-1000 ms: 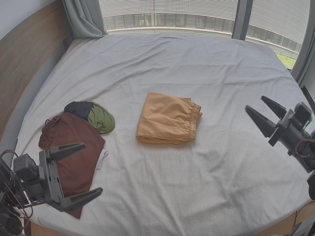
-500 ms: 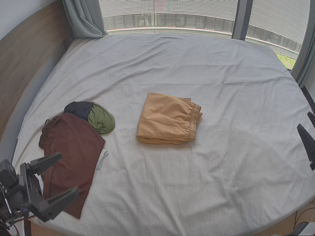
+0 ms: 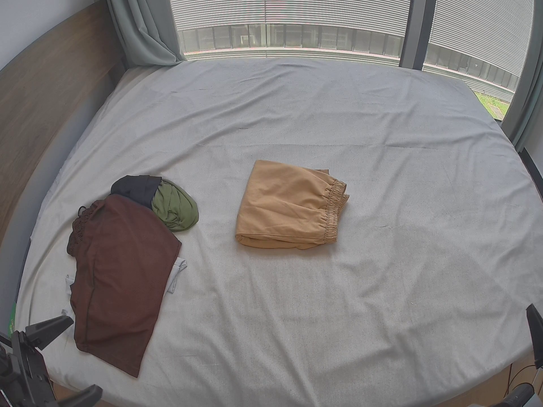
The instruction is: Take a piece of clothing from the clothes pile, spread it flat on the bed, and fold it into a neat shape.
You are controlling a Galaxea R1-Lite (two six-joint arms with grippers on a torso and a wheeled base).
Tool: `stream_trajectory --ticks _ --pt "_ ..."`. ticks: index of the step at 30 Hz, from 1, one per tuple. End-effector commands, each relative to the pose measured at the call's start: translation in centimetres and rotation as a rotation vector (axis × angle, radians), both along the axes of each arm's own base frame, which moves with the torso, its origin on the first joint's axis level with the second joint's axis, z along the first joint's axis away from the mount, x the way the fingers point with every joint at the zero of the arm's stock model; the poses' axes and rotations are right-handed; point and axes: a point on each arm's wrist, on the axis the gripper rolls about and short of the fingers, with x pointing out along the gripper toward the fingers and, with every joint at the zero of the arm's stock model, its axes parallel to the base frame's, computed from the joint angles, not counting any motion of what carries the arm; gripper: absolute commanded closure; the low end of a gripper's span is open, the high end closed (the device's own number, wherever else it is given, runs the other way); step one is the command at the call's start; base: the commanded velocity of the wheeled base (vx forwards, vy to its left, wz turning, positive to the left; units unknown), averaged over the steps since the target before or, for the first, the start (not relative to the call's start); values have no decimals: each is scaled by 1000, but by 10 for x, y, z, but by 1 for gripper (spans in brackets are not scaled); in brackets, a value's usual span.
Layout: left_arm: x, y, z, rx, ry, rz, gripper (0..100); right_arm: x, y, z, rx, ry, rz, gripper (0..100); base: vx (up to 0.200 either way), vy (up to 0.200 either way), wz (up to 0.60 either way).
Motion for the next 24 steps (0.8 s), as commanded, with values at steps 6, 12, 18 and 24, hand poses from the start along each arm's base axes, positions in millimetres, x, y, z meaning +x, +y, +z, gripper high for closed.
stream_trajectory --ticks 6,12,18,24 --pt "-44 10 -41 21 -54 114 0 -28 -1 -53 -5 25 -137 0 0 0 0" --pt "-42 10 -46 75 -35 228 0 -26 -6 -71 -51 193 -390 0 0 0 0" --pt "-40 14 -52 100 24 458 0 -26 -6 -70 -41 193 -378 0 0 0 0" --pt "-45 14 -54 162 -67 608 0 -26 -6 -70 -49 191 -376 0 0 0 0"
